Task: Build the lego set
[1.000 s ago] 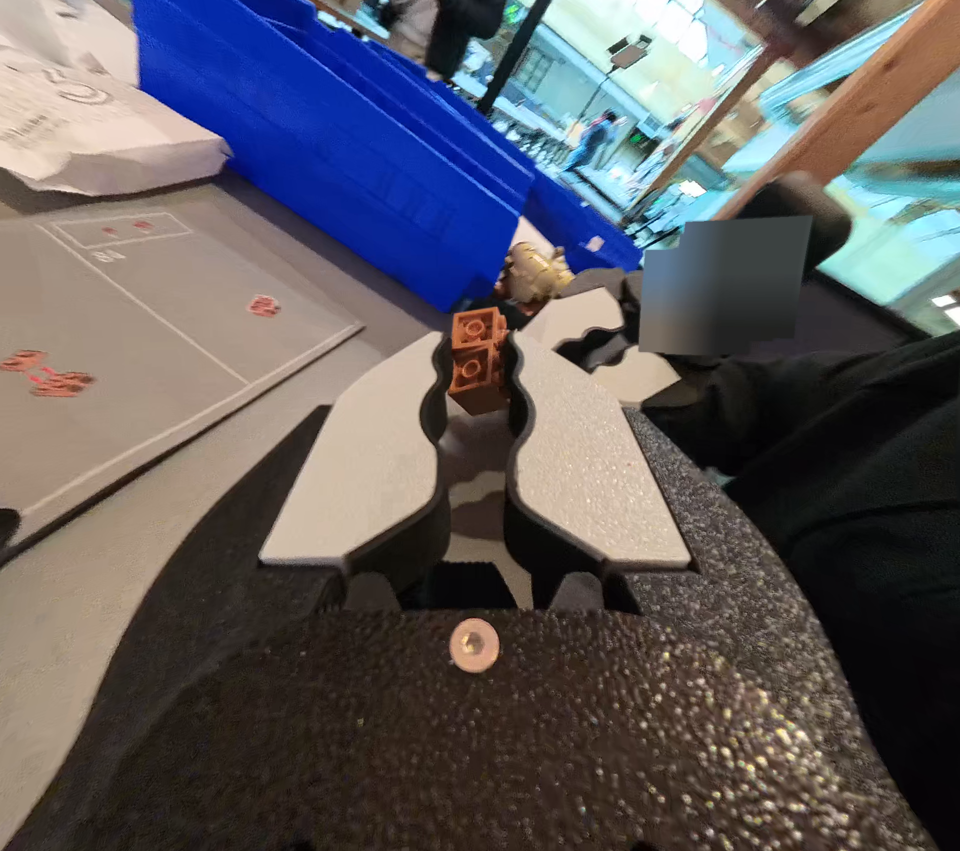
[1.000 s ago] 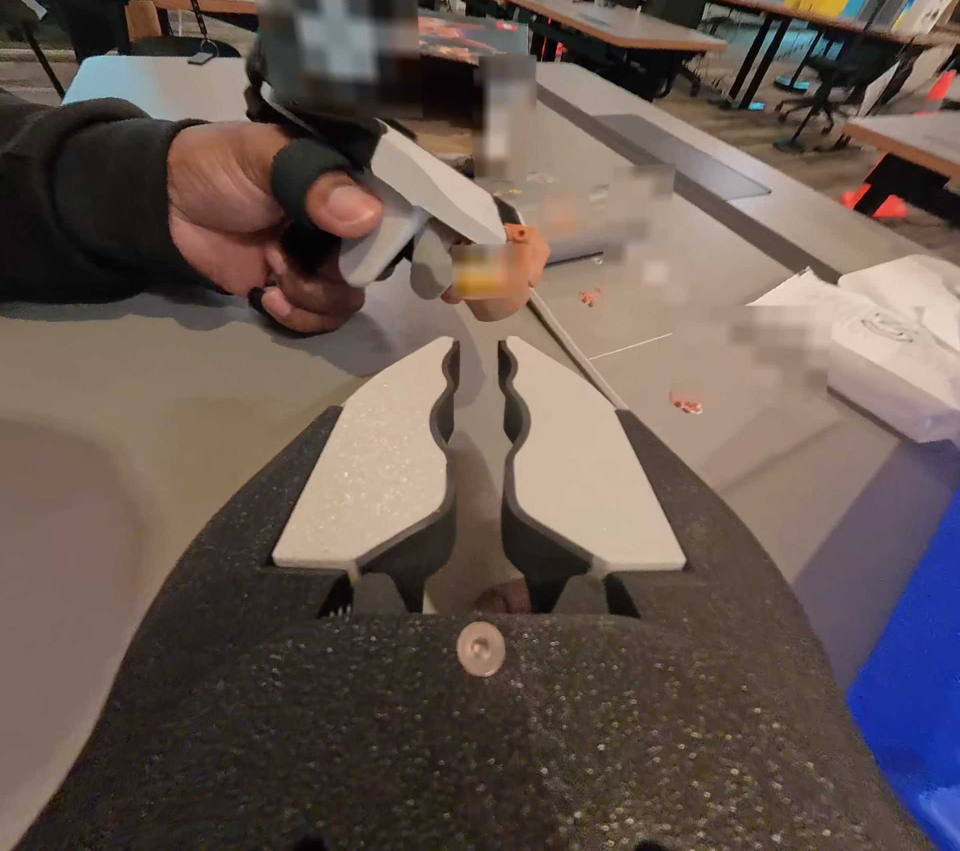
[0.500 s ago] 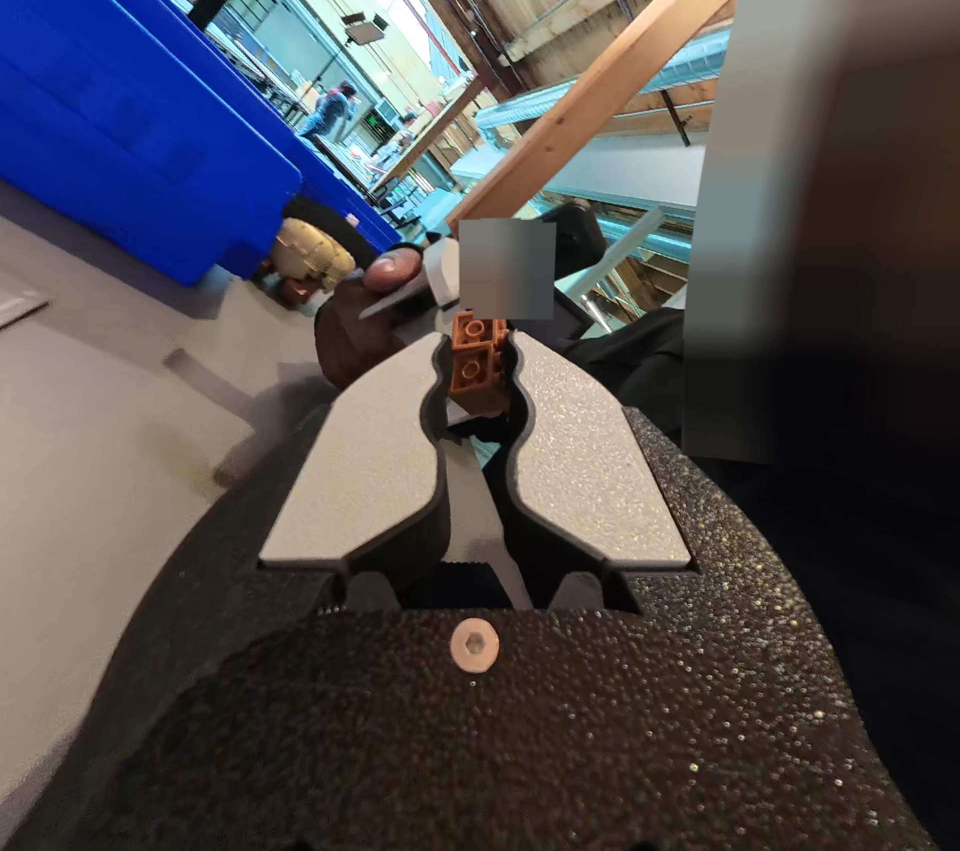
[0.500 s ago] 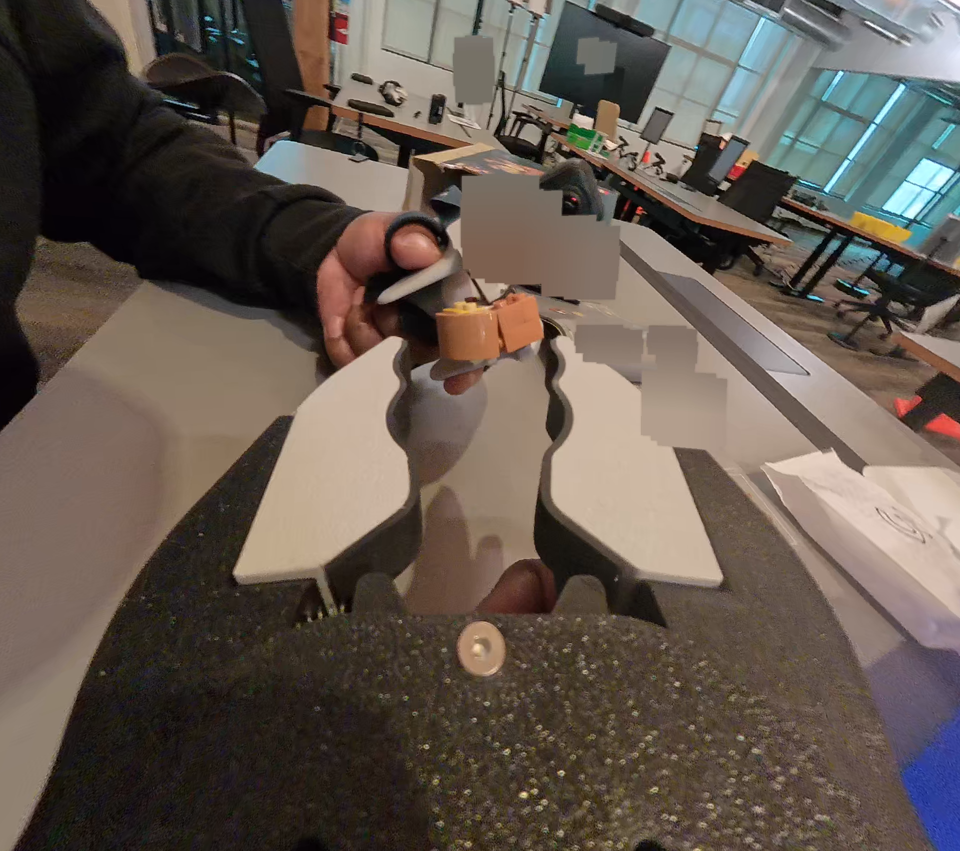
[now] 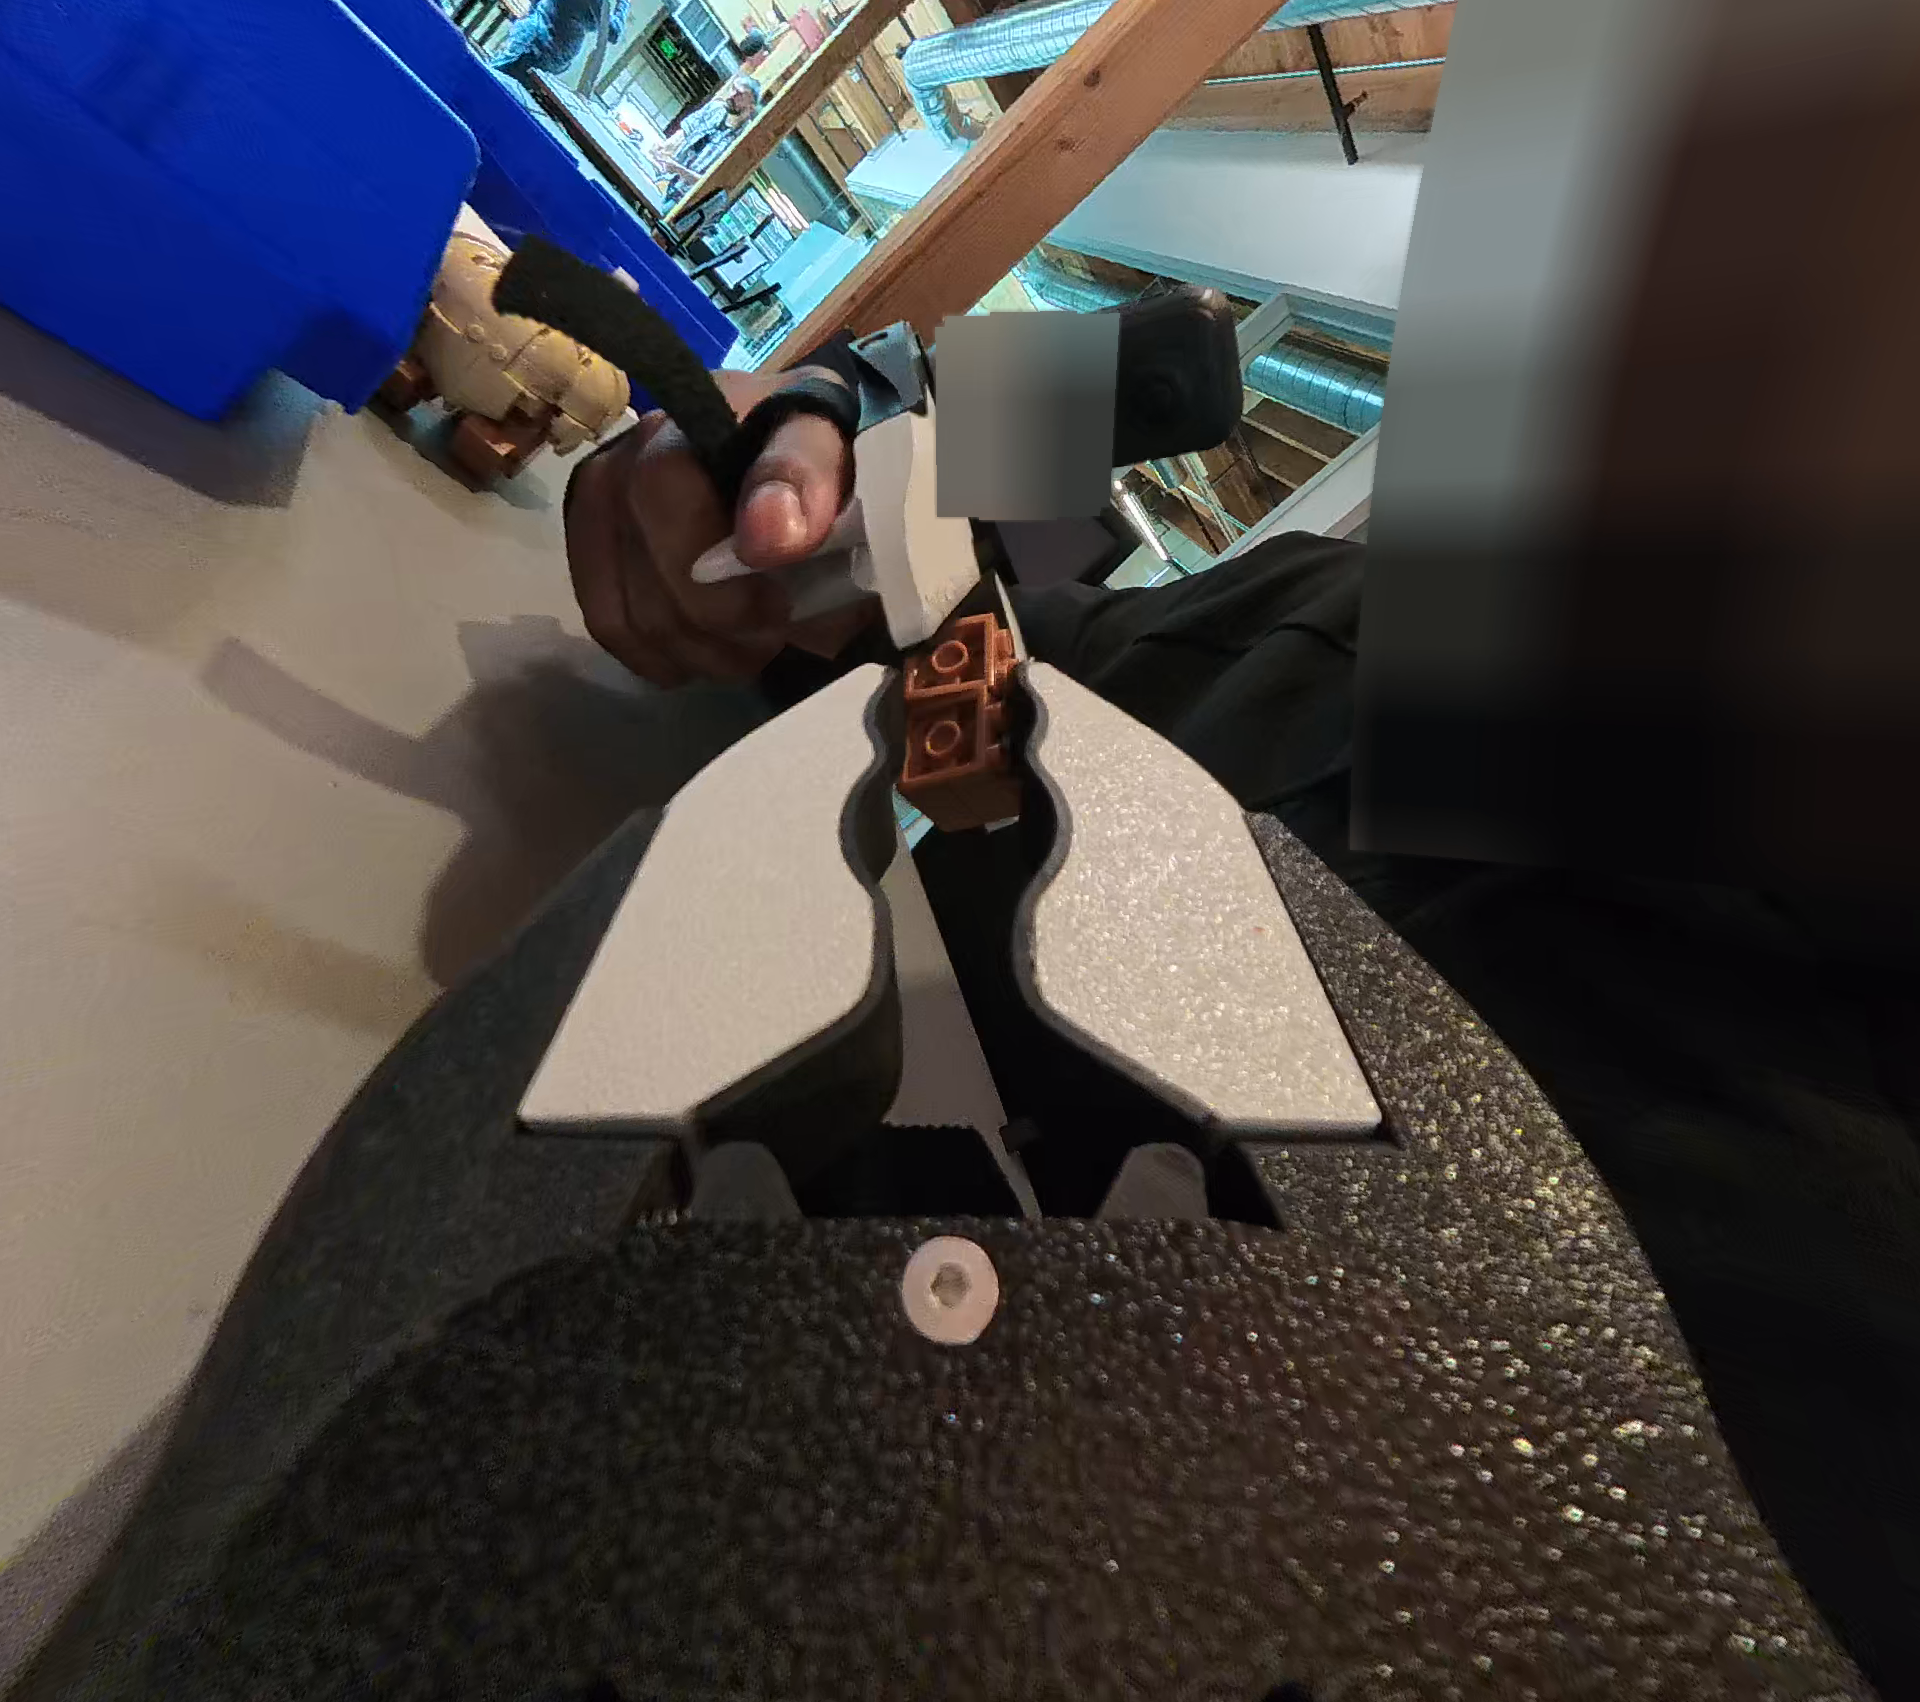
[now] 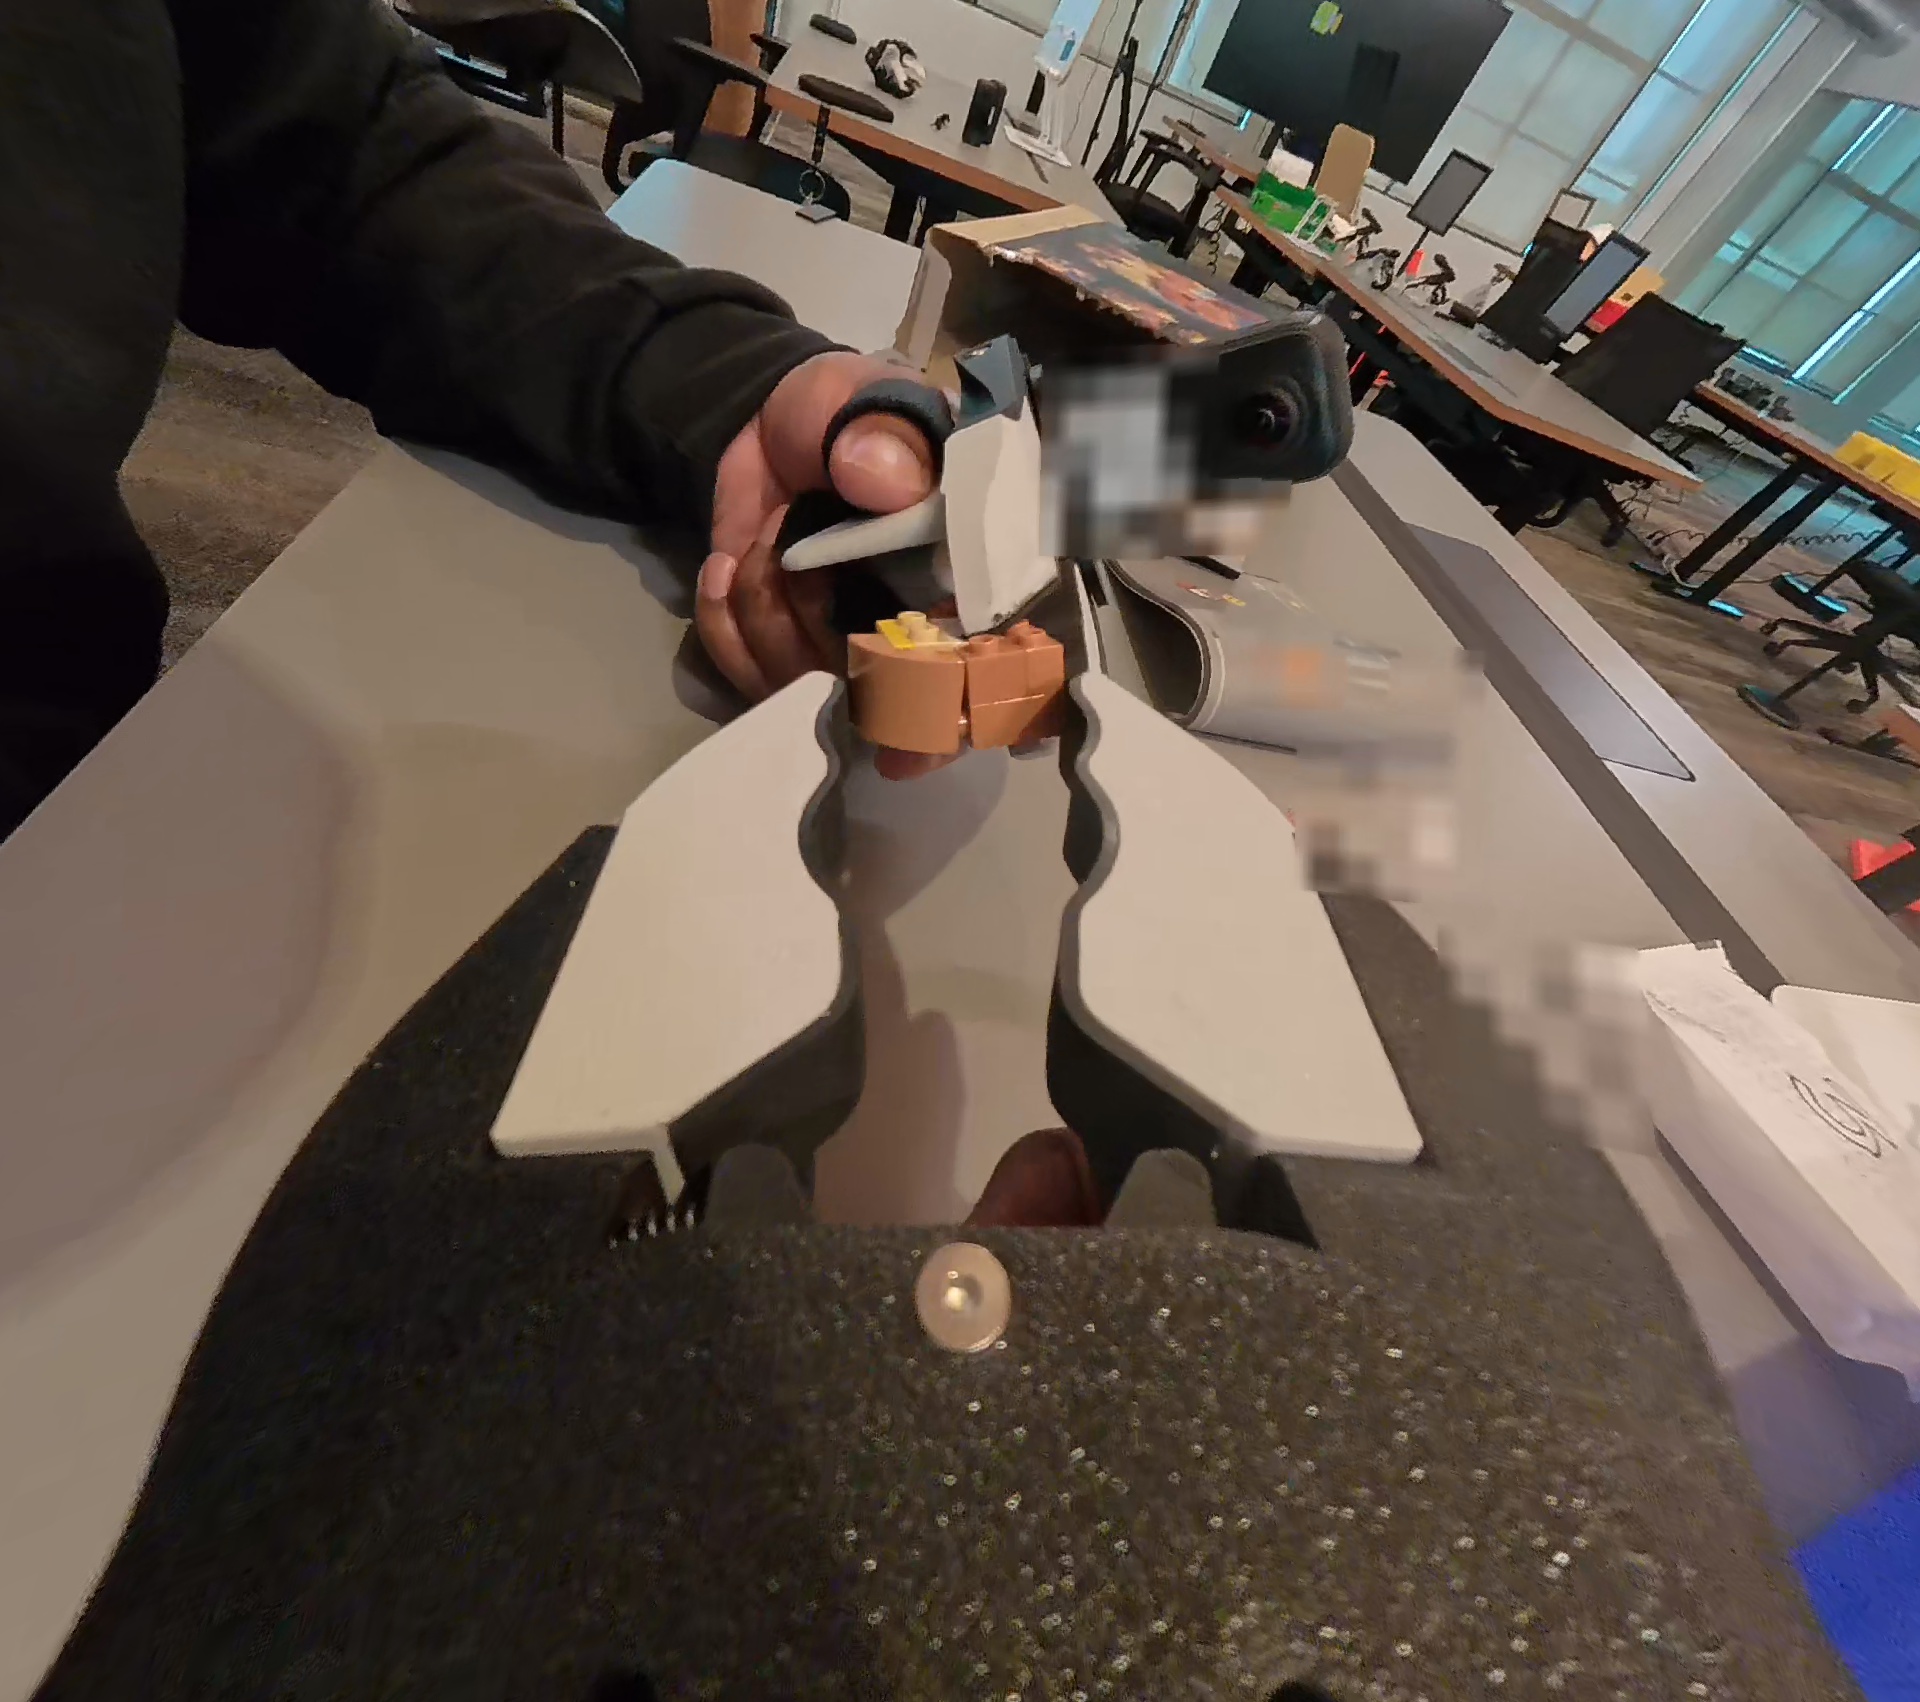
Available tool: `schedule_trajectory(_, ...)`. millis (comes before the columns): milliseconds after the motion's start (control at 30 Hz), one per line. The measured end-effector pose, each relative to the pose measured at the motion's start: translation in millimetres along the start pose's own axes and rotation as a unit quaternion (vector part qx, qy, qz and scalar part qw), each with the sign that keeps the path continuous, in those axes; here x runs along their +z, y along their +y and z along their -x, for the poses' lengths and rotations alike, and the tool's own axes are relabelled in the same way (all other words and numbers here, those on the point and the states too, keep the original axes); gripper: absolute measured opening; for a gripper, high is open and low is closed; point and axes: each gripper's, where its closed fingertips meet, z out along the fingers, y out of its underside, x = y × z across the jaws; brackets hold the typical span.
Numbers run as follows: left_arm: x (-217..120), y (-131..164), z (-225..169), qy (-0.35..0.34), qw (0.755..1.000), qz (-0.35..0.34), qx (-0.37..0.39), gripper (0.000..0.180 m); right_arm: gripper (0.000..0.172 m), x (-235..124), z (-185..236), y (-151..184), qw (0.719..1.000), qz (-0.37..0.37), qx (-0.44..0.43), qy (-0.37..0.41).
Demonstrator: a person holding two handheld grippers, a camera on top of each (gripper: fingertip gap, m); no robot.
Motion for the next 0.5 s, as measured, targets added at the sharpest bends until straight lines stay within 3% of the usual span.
schedule_trajectory(500, -0.7, 4.3, 5.6, -0.023, 1.0, 0.013, -0.005, 0.019, 0.036, 0.3, 2.4, 8.3, 0.999, 0.033, 0.029, -0.024)
